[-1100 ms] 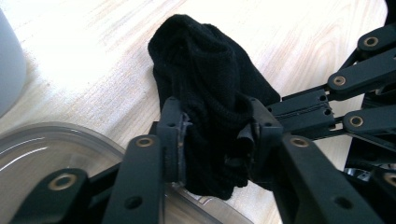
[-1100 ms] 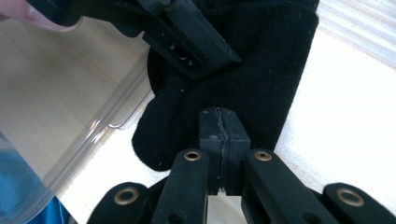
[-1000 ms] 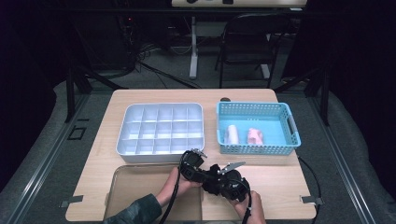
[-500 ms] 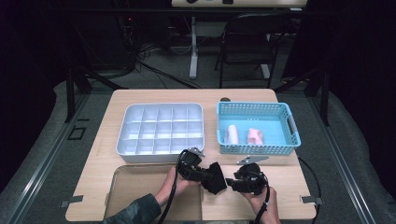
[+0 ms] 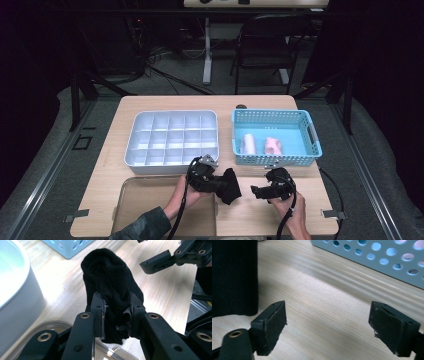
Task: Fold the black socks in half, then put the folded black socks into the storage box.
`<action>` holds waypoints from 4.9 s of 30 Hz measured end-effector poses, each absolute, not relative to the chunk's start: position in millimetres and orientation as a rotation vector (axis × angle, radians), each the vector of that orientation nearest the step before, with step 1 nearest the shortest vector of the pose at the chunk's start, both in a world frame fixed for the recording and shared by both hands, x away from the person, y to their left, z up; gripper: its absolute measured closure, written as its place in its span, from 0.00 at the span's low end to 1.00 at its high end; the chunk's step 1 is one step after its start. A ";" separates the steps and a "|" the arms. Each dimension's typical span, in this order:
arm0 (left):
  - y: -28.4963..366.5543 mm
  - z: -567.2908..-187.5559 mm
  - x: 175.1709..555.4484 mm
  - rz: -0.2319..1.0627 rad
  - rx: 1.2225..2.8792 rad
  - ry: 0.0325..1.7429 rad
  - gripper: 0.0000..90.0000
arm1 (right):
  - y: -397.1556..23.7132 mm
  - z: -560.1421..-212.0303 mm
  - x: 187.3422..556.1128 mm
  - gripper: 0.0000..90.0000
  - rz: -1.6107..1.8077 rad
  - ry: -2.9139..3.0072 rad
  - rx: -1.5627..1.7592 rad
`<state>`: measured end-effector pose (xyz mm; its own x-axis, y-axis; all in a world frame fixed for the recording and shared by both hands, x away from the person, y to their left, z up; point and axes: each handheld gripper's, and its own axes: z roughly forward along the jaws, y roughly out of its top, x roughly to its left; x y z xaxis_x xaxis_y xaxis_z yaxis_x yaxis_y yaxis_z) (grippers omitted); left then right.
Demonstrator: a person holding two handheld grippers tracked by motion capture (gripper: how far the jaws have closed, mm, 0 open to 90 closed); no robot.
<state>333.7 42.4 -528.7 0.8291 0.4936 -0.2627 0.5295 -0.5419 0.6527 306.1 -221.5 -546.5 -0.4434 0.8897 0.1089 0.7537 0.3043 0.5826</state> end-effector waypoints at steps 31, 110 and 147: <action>60.9 -486.7 328.7 0.149 2.182 0.678 0.81 | -217.7 -565.9 318.3 0.00 0.555 2.431 1.520; 72.7 -501.0 402.4 0.360 2.344 0.829 0.81 | -216.6 -568.6 316.9 0.00 0.549 2.419 1.542; 79.9 -499.9 414.7 0.111 2.378 0.937 0.61 | -216.1 -568.3 316.6 0.00 0.538 2.426 1.533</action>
